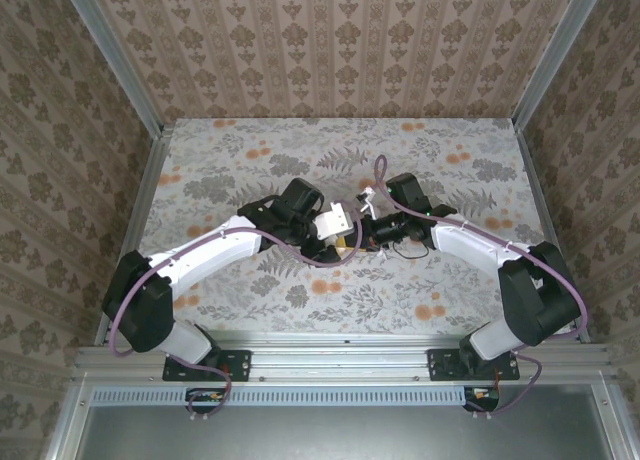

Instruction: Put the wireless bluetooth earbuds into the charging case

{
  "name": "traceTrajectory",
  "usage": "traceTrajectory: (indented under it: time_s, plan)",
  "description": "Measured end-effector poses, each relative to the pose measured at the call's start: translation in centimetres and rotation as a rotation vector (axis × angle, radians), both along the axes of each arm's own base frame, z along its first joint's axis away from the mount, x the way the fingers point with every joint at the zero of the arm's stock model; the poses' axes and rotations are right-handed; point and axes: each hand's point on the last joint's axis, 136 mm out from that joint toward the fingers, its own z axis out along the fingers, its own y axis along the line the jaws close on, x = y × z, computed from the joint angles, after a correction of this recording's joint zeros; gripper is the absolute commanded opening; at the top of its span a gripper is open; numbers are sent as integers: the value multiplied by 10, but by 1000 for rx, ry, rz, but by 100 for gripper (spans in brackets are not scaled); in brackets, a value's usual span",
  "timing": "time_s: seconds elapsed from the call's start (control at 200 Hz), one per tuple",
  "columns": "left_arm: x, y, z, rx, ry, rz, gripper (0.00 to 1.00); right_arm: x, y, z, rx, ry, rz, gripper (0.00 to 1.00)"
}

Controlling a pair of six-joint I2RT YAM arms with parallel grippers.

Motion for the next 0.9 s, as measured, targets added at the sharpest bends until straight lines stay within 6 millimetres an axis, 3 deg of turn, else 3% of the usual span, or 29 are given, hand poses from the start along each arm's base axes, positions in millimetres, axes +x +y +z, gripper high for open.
traceTrajectory:
  time_s: [0.16,0.55,0.9]
  plan:
    - [3,-3,10,-69,31,6,79,-1,-4,2,-27,-71,26,20]
    - [-1,21,79,-405,89,-81,77,2,-27,28,-74,-394,182,20]
    - [-27,23,73,-442,164,-235,68,-16,-34,45,-93,-716,460,15]
